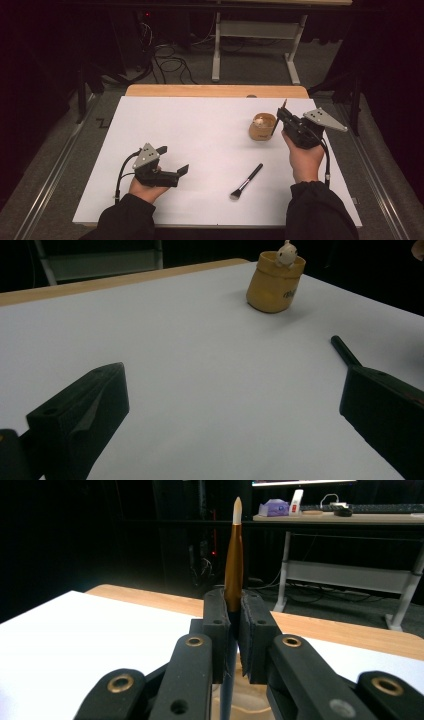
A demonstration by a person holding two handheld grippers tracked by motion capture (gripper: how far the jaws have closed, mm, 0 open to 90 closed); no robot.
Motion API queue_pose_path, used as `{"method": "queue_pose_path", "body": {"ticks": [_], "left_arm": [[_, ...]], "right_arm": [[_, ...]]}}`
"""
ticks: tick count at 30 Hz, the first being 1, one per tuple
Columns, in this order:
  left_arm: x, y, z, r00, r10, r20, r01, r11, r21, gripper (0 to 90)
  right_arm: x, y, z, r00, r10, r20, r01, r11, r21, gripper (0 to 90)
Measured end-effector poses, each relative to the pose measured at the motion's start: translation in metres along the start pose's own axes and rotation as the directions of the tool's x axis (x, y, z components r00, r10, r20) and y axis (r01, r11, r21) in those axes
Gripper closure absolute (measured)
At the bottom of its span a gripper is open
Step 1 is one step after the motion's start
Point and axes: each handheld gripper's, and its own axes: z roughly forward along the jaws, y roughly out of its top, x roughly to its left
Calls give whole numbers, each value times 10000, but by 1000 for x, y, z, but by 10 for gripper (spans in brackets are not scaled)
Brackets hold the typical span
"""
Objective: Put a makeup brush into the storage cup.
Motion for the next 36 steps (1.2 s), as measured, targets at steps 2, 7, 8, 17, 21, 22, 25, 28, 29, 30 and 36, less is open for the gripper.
{"method": "queue_pose_path", "body": {"ticks": [2,7,8,17,21,22,25,28,29,30,36], "left_arm": [[0,0,0,10000,2,3,-2,10000,1,3],[1,0,-1,10000,-12,1,12,10000,-40,3],[1,0,-1,10000,-12,0,12,10000,-42,3],[3,0,-2,10000,-78,14,78,9999,-64,3],[3,0,-2,10000,-72,21,72,10000,-61,4],[3,0,-2,10000,-75,26,75,10000,-62,3],[3,0,-2,10000,-66,47,67,10000,-57,4],[4,0,-2,10000,-71,61,72,10000,-61,4],[4,0,-2,10000,-62,67,62,10000,-63,4],[4,0,-2,10000,-64,67,64,10000,-68,4],[4,0,-3,9999,-74,70,75,9999,-72,4]], "right_arm": [[-1,2,5,10000,-17,52,17,10000,-2,847],[-2,7,15,9997,-107,203,106,9999,15,847],[-2,8,17,9996,-136,232,135,9999,6,847],[-4,13,38,9983,-321,479,318,9995,85,846],[-4,11,47,9977,-365,569,353,9991,213,845],[-4,11,50,9973,-421,602,405,9988,265,844],[-4,11,55,9973,-428,600,408,9986,334,844],[-4,11,60,9974,-409,591,387,9986,371,844],[-4,11,61,9972,-435,615,411,9984,395,845],[-4,11,63,9973,-416,607,391,9984,405,845],[-4,7,70,9972,-384,635,348,9978,565,844]]}}
